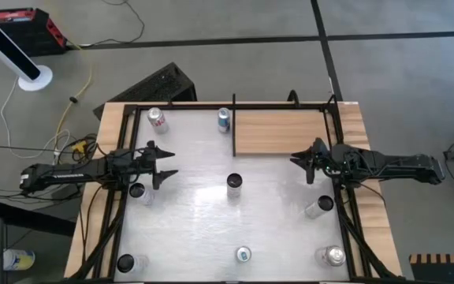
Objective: Place canned beverage on shelf
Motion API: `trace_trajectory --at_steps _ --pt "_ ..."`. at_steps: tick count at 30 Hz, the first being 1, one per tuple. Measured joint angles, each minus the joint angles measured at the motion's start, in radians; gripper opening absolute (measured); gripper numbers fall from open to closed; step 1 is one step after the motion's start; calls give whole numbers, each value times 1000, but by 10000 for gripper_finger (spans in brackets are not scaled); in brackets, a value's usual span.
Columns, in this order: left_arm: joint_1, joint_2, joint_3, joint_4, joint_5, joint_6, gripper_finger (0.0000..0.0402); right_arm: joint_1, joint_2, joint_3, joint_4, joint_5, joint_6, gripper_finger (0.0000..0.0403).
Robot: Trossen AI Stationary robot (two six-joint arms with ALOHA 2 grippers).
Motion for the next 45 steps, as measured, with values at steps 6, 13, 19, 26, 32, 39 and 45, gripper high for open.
trace_trajectory --at_steps 6,13,19,26,32,39,45 --pt "0 0 0 0 0 0 334 0 0 0 0 0 0 129" --pt "0 0 0 0 0 0 334 0 0 0 0 0 0 129" --pt "0 0 0 0 0 0 334 0 0 0 0 0 0 129" --pt "0 0 0 0 0 0 334 0 0 0 0 0 0 129" --pt "0 0 0 0 0 -31 334 0 0 0 -4 0 -89 129" --pt "0 0 0 3 0 -260 334 0 0 0 -6 0 -216 129" --pt "0 0 -2 93 6 -310 334 0 0 0 -6 1 -243 129"
